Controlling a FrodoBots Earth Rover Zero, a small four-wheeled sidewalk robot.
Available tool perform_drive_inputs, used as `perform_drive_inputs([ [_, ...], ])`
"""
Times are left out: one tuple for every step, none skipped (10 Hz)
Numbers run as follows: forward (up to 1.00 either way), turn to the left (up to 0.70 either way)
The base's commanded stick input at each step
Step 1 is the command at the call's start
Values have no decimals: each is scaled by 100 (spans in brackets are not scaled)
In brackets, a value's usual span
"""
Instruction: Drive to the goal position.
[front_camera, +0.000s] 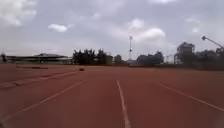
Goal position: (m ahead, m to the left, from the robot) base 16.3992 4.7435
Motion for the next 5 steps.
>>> perform_drive_inputs([
  [45, 0],
  [45, 0],
  [45, 0],
  [45, 0],
  [45, 0],
])
